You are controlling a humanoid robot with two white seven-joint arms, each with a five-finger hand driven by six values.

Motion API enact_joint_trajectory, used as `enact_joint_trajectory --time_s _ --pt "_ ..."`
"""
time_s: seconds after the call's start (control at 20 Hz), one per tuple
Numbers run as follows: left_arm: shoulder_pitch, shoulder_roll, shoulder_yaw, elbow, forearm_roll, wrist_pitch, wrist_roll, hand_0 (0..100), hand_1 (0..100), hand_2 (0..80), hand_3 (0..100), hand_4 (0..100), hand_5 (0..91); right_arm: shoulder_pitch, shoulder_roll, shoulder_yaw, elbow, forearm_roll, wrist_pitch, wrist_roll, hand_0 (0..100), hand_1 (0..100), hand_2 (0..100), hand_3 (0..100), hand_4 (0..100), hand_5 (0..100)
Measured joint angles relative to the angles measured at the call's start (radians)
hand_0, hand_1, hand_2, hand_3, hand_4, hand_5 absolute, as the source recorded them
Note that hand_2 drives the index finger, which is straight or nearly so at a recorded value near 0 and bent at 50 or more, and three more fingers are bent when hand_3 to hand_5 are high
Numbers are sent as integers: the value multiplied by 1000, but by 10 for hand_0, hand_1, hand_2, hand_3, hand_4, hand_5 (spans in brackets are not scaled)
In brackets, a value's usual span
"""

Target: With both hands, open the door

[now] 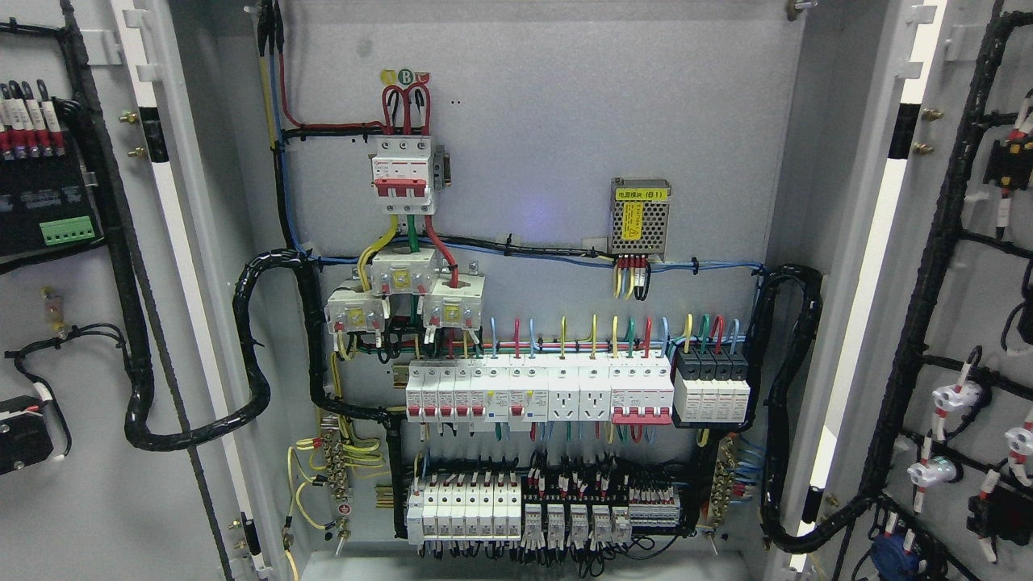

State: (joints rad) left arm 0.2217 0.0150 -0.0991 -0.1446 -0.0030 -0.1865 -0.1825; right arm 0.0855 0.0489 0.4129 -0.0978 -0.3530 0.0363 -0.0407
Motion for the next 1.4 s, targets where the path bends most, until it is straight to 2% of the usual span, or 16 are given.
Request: enact_joint_trajectory --time_s 0.25,0.4,0.85,1.4 --pt "-15 -6 0 52 2 -1 3 120 389 0 0 0 0 -10 13 -2 16 14 21 -95 120 389 0 0 0 0" --pt "-20 -8 0 74 7 -3 -4 120 389 0 0 0 0 -14 20 -2 23 21 25 -128 120 389 0 0 0 0" --pt "-27 -12 1 114 110 -4 -9 120 389 0 0 0 0 -24 33 -8 34 29 28 -143 120 389 0 0 0 0" --pt "-33 -14 0 79 139 -9 -9 120 389 0 0 0 0 -23 43 -12 39 31 28 -132 120 389 0 0 0 0"
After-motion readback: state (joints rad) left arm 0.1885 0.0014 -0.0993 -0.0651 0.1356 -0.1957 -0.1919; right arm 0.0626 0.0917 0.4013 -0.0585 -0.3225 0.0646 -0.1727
